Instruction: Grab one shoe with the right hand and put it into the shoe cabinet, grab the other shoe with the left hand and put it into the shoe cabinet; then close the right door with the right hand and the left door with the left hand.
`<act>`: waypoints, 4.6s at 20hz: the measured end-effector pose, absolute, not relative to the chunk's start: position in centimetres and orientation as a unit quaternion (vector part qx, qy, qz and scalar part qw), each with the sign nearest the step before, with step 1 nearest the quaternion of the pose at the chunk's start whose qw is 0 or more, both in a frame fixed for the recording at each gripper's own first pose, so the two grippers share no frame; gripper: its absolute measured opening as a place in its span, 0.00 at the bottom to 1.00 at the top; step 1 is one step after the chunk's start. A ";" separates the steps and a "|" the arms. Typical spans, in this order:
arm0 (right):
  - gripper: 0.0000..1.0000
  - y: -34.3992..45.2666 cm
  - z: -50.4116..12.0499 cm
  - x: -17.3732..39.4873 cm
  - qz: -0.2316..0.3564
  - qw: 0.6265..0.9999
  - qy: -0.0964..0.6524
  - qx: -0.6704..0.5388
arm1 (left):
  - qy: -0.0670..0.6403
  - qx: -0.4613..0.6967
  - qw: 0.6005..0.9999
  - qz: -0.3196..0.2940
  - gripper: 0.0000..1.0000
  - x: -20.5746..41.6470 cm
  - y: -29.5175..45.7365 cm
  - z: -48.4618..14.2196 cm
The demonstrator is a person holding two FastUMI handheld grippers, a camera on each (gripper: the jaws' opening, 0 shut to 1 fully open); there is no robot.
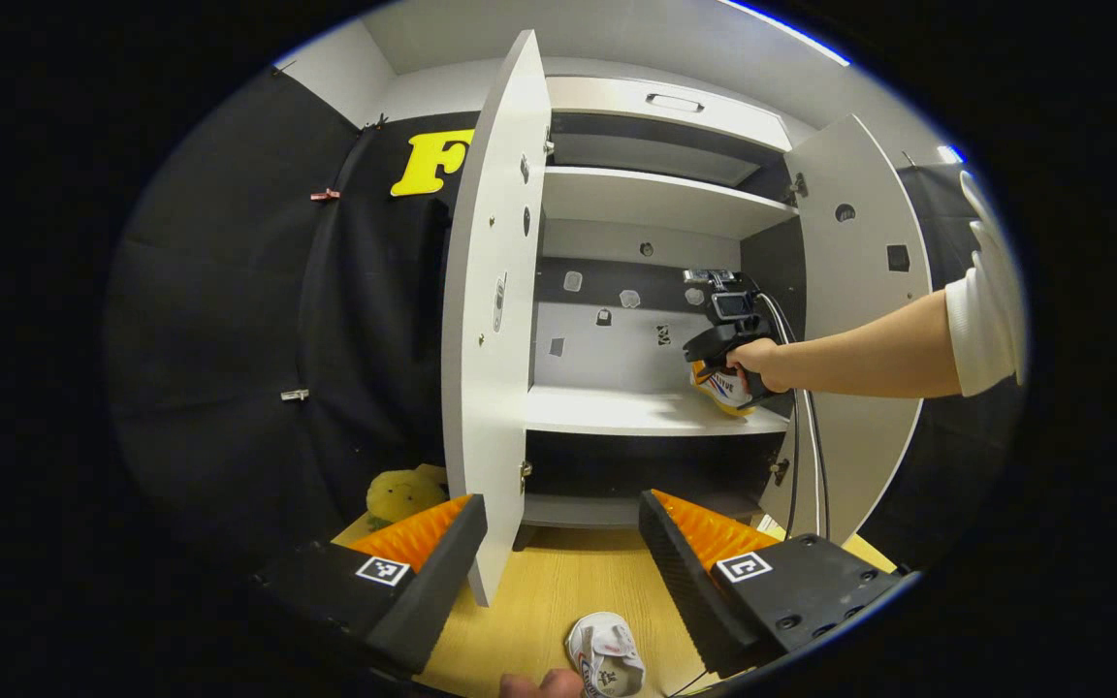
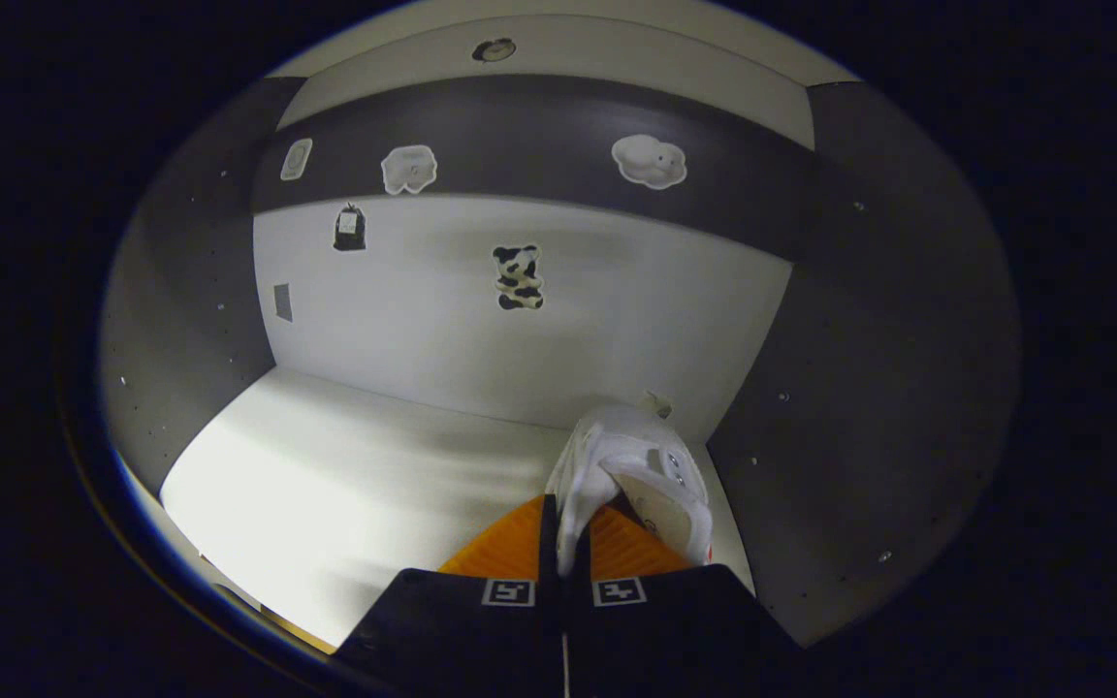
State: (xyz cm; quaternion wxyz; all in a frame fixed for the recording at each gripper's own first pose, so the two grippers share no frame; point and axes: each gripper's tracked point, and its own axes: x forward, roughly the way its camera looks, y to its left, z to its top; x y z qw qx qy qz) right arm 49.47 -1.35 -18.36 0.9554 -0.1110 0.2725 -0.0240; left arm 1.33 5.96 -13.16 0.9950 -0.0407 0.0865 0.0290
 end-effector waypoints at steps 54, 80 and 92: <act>0.96 -1.6 2.7 4.8 0.008 1.000 -0.030 0.003 | 0.287 -0.002 0.956 -0.061 0.97 -4.7 -0.6 -42.5; 0.98 -9.3 4.3 2.5 -0.031 0.998 -0.044 -0.033 | 0.350 -0.024 0.936 0.027 0.07 4.3 1.1 -43.5; 0.98 -13.9 4.2 2.3 -0.035 0.998 -0.058 -0.011 | 0.295 -0.053 0.952 0.067 0.07 14.7 0.0 -24.0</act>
